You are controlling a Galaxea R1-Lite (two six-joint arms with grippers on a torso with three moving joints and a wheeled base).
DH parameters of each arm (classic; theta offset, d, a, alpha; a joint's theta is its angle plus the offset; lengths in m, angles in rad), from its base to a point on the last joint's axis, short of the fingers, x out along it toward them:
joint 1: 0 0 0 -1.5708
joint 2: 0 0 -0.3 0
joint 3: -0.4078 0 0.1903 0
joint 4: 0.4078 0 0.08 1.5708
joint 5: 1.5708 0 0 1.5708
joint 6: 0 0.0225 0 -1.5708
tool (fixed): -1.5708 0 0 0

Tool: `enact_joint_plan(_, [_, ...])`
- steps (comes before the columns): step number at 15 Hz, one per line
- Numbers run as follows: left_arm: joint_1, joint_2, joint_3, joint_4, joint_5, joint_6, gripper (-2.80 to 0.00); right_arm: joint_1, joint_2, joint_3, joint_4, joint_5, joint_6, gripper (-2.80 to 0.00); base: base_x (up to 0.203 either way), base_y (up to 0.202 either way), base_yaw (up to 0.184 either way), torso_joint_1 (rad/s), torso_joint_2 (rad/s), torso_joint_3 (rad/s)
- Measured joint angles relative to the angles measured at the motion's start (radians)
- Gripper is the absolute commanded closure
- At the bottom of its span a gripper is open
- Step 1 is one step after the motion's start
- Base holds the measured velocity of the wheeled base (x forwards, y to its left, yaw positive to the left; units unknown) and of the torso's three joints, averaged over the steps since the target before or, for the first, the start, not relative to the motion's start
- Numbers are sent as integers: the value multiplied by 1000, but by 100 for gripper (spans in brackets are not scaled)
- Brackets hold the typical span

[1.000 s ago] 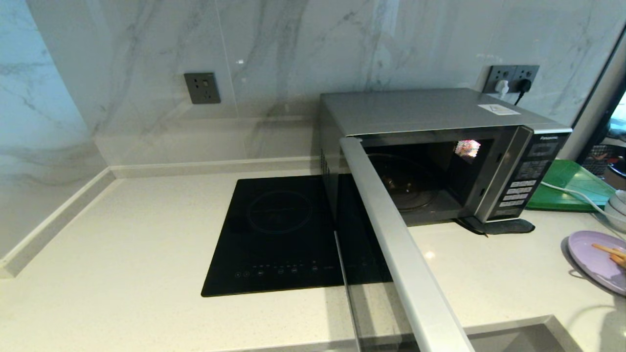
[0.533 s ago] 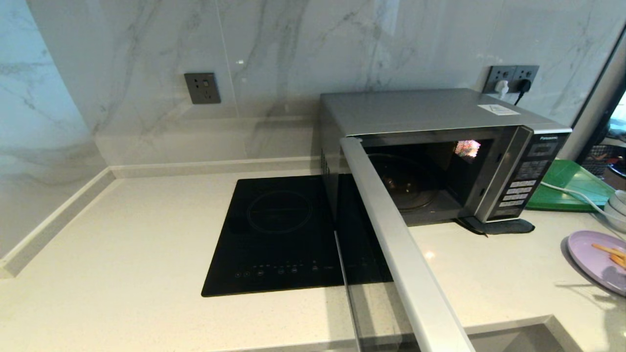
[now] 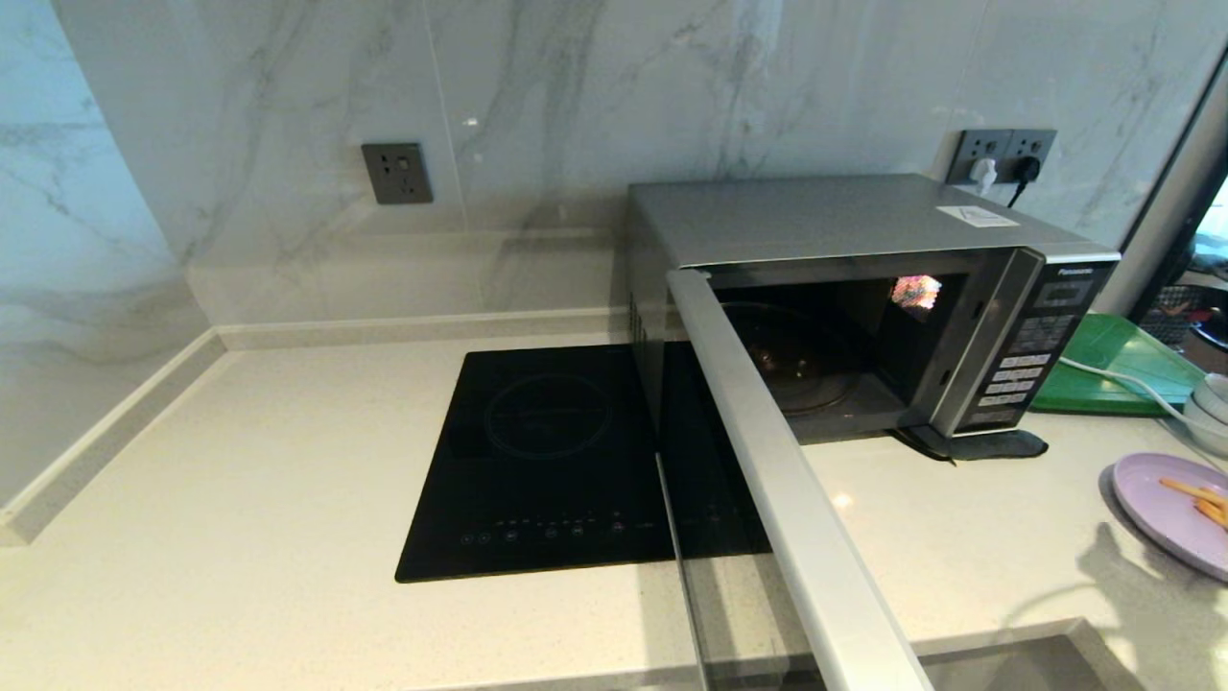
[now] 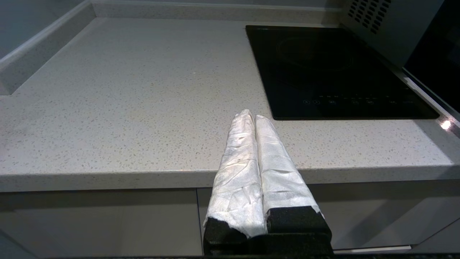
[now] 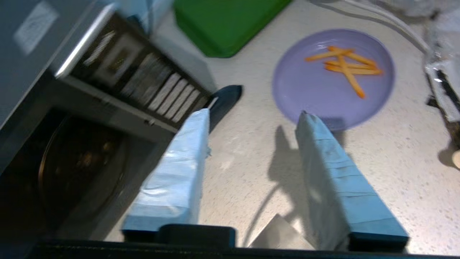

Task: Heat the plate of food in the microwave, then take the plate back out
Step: Close the microwave oven

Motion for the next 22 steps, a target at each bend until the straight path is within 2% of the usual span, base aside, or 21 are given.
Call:
enact_joint_plan(4, [0,0,0,0,0,0,0,181,-64,-9,1,-69,-7,0,0,0,0,0,0,0])
enact_joint_plan(6, [0,0,0,0,0,0,0,289,-74,-62,31,-112,25,0,0,0,0,0,0,0])
enact_joint_plan(8, [0,0,0,0,0,0,0,433,-70,-174,116,-166,82,0,0,0,0,0,0,0])
enact_joint_plan(11, [0,0,0,0,0,0,0,708,-44,-382,304,-243,161,0,0,0,0,0,0,0])
enact_joint_plan(14, [0,0,0,0,0,0,0,954,7,-604,488,-297,190,0,0,0,0,0,0,0])
enact_joint_plan(17, [0,0,0,0,0,0,0,1169,98,-770,610,-445,196,0,0,0,0,0,0,0])
enact_joint_plan(19, [0,0,0,0,0,0,0,1267,158,-827,670,-507,204,0,0,0,0,0,0,0])
enact_joint_plan(22, [0,0,0,0,0,0,0,1373,230,-862,720,-513,276,0,0,0,0,0,0,0])
